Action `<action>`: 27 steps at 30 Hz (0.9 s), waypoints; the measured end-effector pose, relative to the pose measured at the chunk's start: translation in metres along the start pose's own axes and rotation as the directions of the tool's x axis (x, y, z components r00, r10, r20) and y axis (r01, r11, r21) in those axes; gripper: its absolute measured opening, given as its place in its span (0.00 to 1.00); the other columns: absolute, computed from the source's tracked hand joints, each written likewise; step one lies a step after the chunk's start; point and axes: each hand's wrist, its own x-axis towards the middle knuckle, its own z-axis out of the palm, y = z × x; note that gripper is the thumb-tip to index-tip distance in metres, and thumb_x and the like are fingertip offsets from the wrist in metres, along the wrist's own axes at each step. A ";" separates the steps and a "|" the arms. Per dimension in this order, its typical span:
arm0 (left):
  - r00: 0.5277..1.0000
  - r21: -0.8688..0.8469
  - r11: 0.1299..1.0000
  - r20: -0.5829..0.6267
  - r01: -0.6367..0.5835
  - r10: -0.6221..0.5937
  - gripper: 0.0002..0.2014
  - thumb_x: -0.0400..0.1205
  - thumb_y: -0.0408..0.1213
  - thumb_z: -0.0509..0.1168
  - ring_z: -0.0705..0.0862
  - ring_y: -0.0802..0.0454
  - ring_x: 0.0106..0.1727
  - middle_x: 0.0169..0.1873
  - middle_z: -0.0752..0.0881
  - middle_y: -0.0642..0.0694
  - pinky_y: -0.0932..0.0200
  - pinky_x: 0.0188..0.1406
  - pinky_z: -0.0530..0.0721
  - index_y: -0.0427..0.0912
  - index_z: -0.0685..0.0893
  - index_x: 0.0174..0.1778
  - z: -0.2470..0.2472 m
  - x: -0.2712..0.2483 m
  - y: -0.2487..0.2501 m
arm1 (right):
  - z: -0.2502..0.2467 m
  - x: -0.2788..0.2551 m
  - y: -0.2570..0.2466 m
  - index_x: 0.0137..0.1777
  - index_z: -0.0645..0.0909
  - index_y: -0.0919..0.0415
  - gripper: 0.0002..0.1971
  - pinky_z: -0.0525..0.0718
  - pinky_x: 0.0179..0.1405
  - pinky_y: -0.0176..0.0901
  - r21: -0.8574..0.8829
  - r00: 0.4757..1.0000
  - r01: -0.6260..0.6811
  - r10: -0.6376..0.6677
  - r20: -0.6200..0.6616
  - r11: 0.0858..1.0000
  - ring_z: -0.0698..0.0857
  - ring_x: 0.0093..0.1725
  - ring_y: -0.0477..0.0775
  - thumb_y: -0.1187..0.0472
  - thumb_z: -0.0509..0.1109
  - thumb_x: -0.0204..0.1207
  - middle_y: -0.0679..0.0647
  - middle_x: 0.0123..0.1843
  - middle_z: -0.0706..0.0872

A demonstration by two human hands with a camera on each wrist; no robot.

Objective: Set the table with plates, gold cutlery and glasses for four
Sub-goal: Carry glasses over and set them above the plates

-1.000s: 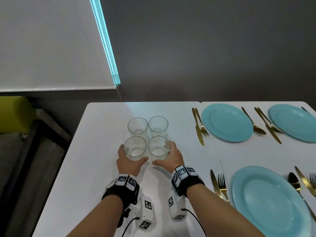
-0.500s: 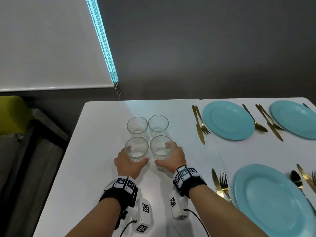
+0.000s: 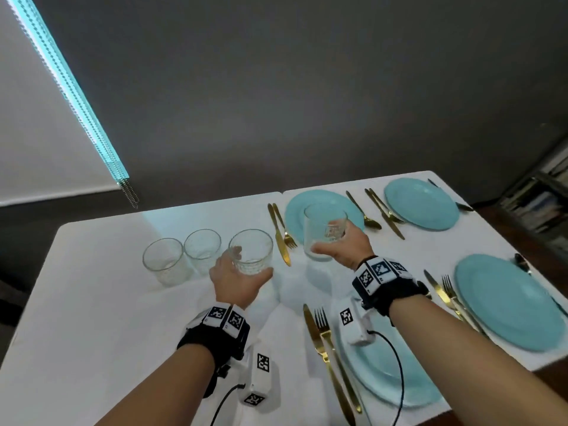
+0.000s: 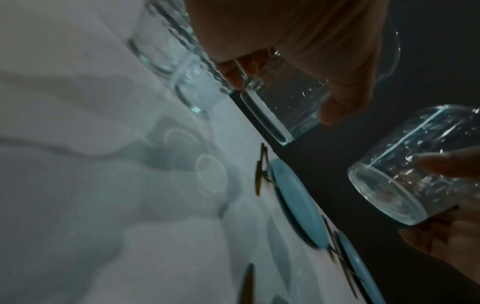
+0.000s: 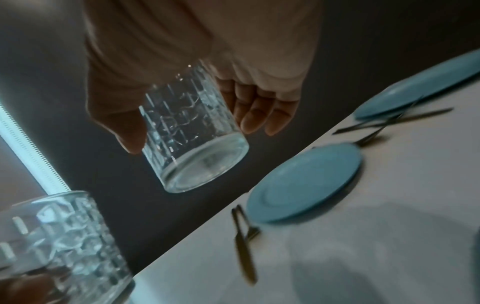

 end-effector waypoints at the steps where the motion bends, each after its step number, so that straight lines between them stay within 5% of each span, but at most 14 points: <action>1: 1.000 -0.003 1.000 0.014 -0.014 0.014 0.52 0.44 0.63 0.66 0.76 0.42 0.67 0.62 0.81 0.42 0.44 0.71 0.75 0.43 0.77 0.66 0.014 0.001 0.010 | -0.019 0.005 0.008 0.68 0.74 0.58 0.36 0.79 0.63 0.42 0.002 0.999 -0.020 0.020 -0.030 1.000 0.81 0.63 0.55 0.57 0.84 0.59 0.53 0.63 0.83; 10: 0.997 -0.014 0.999 0.058 -0.051 0.052 0.48 0.45 0.62 0.68 0.81 0.43 0.62 0.58 0.84 0.43 0.45 0.66 0.80 0.42 0.80 0.63 0.147 0.000 0.081 | -0.167 0.067 0.109 0.69 0.74 0.61 0.37 0.78 0.60 0.43 -0.003 0.943 -0.255 0.248 -0.220 0.967 0.80 0.65 0.59 0.55 0.84 0.60 0.58 0.66 0.82; 15: 0.997 0.011 1.000 0.073 -0.026 0.025 0.41 0.55 0.50 0.78 0.79 0.43 0.66 0.62 0.82 0.43 0.46 0.67 0.79 0.42 0.77 0.66 0.213 0.003 0.106 | -0.229 0.105 0.163 0.68 0.74 0.60 0.36 0.78 0.57 0.44 0.020 0.888 -0.362 0.351 -0.296 0.932 0.80 0.64 0.60 0.55 0.83 0.60 0.59 0.66 0.81; 27: 0.996 0.139 0.990 0.091 0.000 -0.013 0.43 0.56 0.51 0.78 0.78 0.40 0.64 0.61 0.81 0.41 0.41 0.65 0.80 0.41 0.76 0.67 0.297 0.001 0.126 | -0.295 0.151 0.252 0.72 0.69 0.63 0.44 0.79 0.68 0.57 0.113 0.752 -0.526 0.523 -0.402 0.843 0.77 0.69 0.66 0.52 0.84 0.57 0.63 0.69 0.79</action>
